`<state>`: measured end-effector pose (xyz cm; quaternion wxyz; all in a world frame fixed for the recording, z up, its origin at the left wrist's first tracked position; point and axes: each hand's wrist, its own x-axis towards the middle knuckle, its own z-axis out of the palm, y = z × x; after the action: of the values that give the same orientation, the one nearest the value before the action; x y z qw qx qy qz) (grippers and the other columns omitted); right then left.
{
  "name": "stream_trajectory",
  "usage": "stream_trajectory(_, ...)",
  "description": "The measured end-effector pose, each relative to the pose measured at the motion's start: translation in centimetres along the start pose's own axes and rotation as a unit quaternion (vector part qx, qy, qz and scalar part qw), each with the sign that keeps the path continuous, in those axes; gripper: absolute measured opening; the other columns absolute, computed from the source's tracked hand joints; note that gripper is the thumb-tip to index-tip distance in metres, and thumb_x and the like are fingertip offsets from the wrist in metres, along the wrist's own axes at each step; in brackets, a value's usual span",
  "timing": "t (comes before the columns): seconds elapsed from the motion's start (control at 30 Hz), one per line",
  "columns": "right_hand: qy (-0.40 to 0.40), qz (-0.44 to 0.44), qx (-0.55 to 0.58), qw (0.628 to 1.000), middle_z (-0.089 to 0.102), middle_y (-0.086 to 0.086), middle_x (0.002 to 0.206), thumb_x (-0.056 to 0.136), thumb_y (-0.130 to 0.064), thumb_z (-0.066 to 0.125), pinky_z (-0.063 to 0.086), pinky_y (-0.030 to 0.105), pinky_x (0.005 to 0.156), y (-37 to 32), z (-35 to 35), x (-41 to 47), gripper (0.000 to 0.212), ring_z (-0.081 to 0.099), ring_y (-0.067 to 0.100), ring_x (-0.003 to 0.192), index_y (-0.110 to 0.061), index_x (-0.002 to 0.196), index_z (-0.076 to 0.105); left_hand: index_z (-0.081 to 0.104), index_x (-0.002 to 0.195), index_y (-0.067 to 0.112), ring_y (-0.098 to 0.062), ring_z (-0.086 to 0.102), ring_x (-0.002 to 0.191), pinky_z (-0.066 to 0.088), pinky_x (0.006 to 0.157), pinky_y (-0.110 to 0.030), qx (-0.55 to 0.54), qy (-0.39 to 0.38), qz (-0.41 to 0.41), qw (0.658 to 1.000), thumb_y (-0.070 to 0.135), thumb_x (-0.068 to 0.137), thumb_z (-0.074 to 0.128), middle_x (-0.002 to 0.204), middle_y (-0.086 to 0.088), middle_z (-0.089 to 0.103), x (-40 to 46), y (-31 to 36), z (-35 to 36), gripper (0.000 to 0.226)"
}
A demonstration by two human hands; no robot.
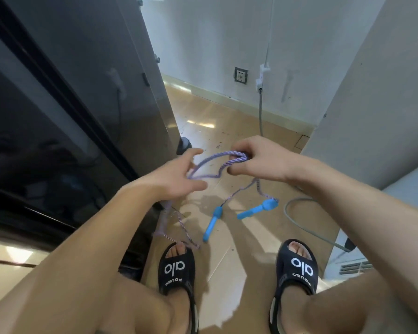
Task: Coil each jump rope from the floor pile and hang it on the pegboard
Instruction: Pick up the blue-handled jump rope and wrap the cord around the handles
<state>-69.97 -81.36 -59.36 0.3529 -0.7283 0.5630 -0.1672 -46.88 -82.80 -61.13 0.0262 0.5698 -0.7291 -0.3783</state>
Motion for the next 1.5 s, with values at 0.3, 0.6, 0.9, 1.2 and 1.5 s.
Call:
stream_trajectory(0.3, 0.015, -0.001, 0.001, 1.0, 0.051, -0.004, 0.064, 0.097, -0.045, 0.051, 0.035, 0.028, 0.057, -0.3, -0.8, 0.1, 0.041, 0.042, 0.013, 0.055, -0.014, 0.076, 0.067, 0.062, 0.076, 0.009, -0.015, 0.066, 0.082, 0.046, 0.09, -0.04, -0.058, 0.011, 0.077, 0.995, 0.023, 0.099, 0.05, 0.077, 0.002, 0.073, -0.7, 2.2, -1.2, 0.03)
stream_trajectory(0.6, 0.036, 0.019, -0.004, 0.999, 0.052, -0.006, 0.058, 0.098, -0.046, 0.05, 0.042, 0.026, 0.054, 0.6, -0.7, 0.0, 0.047, 0.048, 0.013, 0.05, -0.012, 0.069, 0.061, 0.064, 0.101, 0.033, -0.015, 0.068, 0.097, 0.054, 0.087, -0.035, 0.041, -0.017, -0.006, 0.999, 0.028, 0.088, 0.063, 0.1, 0.008, 0.07, -0.5, 0.6, -0.8, 0.015)
stream_trajectory(0.9, 0.005, -0.017, 0.004, 1.0, 0.053, -0.007, 0.051, 0.099, -0.043, 0.05, 0.037, 0.022, 0.051, 0.1, -0.7, 0.1, 0.045, 0.042, 0.008, 0.045, -0.012, 0.069, 0.062, 0.065, 0.082, 0.021, -0.018, 0.072, 0.082, 0.051, 0.089, -0.033, -0.099, -0.046, 0.127, 0.986, 0.024, 0.102, 0.058, 0.074, -0.001, 0.071, -1.1, 2.7, -1.2, 0.021)
stream_trajectory(1.2, 0.053, 0.022, 0.078, 0.995, 0.049, -0.003, 0.054, 0.1, -0.041, 0.051, 0.034, 0.023, 0.047, 1.2, -0.8, 0.1, 0.045, 0.039, 0.014, 0.045, -0.015, 0.063, 0.055, 0.066, 0.104, 0.023, -0.009, 0.071, 0.091, 0.051, 0.093, -0.033, -0.073, -0.085, 0.088, 0.99, 0.03, 0.094, 0.068, 0.089, 0.003, 0.075, -0.5, 1.4, -0.5, 0.011)
stream_trajectory(1.5, 0.035, 0.011, -0.043, 0.998, 0.047, -0.006, 0.045, 0.098, -0.046, 0.049, 0.036, 0.025, 0.05, 1.3, -1.2, 0.1, 0.052, 0.04, 0.012, 0.042, -0.011, 0.06, 0.058, 0.057, 0.065, 0.024, -0.02, 0.06, 0.07, 0.055, 0.08, -0.03, -0.106, -0.049, 0.121, 0.986, 0.039, 0.102, 0.056, 0.067, -0.001, 0.056, -0.7, 0.8, -2.1, 0.04)
